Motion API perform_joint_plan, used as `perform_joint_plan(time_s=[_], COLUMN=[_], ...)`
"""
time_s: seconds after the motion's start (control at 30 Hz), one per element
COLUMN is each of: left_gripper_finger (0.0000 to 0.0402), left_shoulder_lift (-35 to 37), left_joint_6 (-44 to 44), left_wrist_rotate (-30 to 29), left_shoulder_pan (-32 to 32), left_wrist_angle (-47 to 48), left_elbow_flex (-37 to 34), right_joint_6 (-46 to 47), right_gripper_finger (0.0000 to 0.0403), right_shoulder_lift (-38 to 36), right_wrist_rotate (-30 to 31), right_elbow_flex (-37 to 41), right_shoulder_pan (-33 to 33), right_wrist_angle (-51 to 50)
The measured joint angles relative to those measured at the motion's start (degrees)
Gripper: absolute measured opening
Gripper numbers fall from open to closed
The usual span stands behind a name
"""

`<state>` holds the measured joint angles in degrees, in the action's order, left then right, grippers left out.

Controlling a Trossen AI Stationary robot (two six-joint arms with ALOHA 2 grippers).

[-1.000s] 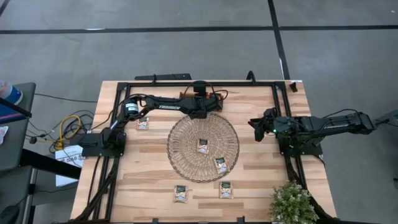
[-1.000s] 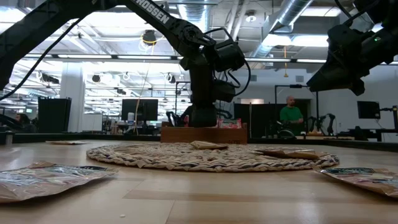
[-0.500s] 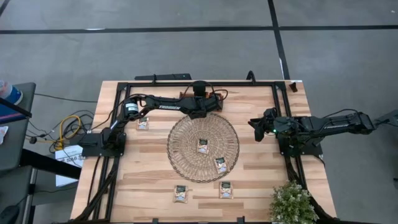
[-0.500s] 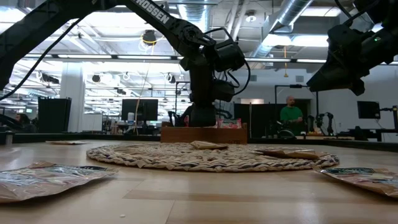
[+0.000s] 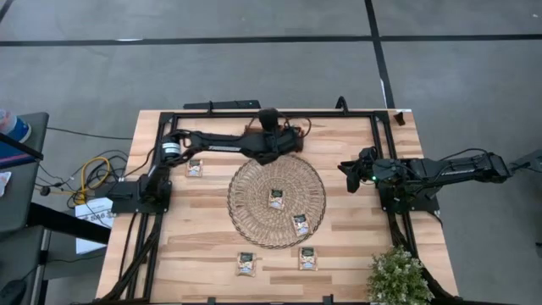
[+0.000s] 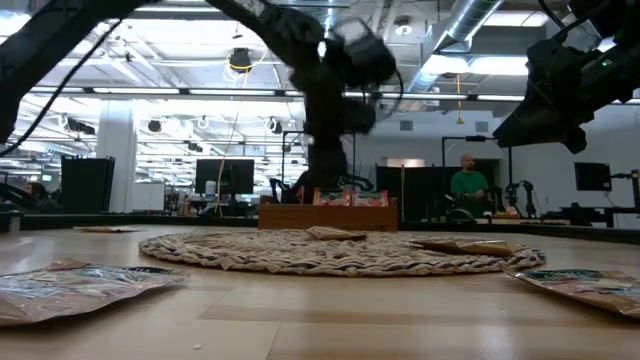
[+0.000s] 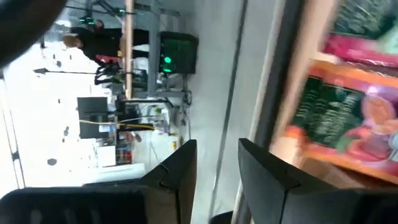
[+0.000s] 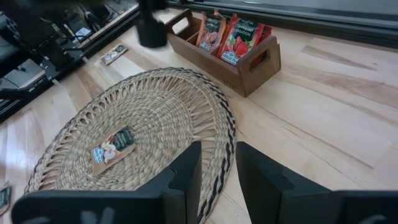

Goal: Pick & Place Tea
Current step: Put the brown tea bag into the left section of the wooden organizer

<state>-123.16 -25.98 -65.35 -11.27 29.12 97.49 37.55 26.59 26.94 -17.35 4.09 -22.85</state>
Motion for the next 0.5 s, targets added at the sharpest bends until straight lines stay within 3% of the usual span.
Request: perform_joint_plan(time_s=[0.13, 0.27, 0.5], left_gripper_finger=[0.0110, 0.0110, 0.0110], left_shoulder_lift=[6.8, 14.8, 25.9], left_joint_6=[5.9, 14.9, 37.0], left_wrist_rotate=[1.3, 5.8, 29.7], left_shoulder_pan=[1.5, 3.4, 6.5], left_wrist_angle=[3.5, 12.7, 35.9], left_elbow_flex=[0.0, 0.1, 0.1], right_joint_6=[0.0, 0.0, 0.0], right_gripper_finger=[0.0093, 0.0093, 0.0093], right_shoulder_lift=[0.0, 0.0, 0.0], right_wrist_rotate=[0.0, 0.0, 0.0], right_elbow_flex=[0.0, 0.0, 0.0], right_shoulder_pan=[0.0, 0.0, 0.0], right_wrist_angle=[0.1, 0.1, 0.2])
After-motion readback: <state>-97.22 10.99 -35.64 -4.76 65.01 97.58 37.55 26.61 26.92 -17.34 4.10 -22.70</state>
